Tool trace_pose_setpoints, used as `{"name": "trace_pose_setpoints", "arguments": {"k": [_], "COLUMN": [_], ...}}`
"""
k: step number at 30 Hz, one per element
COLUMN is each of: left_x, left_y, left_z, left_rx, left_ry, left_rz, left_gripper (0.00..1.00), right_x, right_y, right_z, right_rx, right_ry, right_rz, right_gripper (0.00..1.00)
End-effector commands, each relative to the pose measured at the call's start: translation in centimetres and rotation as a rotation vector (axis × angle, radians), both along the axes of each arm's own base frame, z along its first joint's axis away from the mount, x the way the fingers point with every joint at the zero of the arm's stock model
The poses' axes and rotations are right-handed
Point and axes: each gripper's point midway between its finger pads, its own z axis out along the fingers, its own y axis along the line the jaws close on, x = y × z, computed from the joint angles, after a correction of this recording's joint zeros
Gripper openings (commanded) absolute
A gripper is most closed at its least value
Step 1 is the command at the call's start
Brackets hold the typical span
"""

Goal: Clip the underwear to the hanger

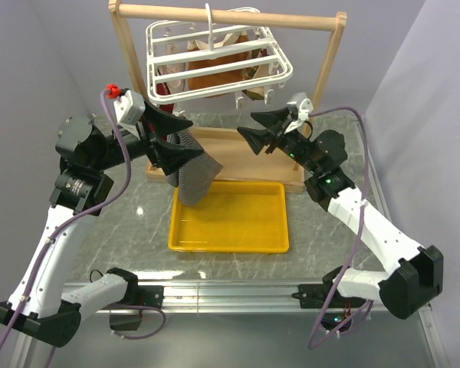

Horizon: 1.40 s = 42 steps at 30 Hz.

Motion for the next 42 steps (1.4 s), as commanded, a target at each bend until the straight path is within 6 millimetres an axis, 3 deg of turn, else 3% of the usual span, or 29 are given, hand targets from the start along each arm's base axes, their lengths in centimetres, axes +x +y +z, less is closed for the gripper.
{"name": "trace_pose_setpoints", "arguments": {"k": [1, 6, 17, 26, 30, 36, 42], "left_x": [-0.2, 0.5, 3.0, 4.1, 6.1, 6.0, 5.9], "left_y": [-0.5, -1.2, -1.4, -1.4, -1.8, -2.9, -4.1], "left_z": [3.1, 3.3, 3.6, 4.7, 3.8, 5.1, 4.8], "left_rx": [-0.037, -0.056, -0.123, -0.175, -0.126, -0.124, -0.116], "left_ry": [-0.127, -0.118, -0.016, 0.03, 0.073, 0.07, 0.117], "left_rz": [0.029, 0.058, 0.161, 0.204, 0.271, 0.276, 0.323], "left_gripper": [0.85, 0.86, 0.88, 0.88, 0.85, 0.8, 0.78], "right_x": [0.8, 1.7, 1.1, 1.7, 1.2, 0.3, 0.0], "right_y": [0.3, 0.5, 2.1, 2.7, 3.1, 3.4, 3.9], "right_z": [3.8, 5.5, 6.8, 7.2, 7.4, 7.8, 7.6], "right_rx": [0.052, 0.109, 0.133, 0.107, 0.095, 0.081, 0.051], "right_ry": [-0.13, -0.165, -0.226, -0.241, -0.245, -0.225, -0.187], "right_rz": [-0.049, -0.1, -0.07, -0.104, -0.076, -0.04, -0.053], "right_gripper": [0.65, 0.65, 0.61, 0.39, 0.31, 0.25, 0.04]}}
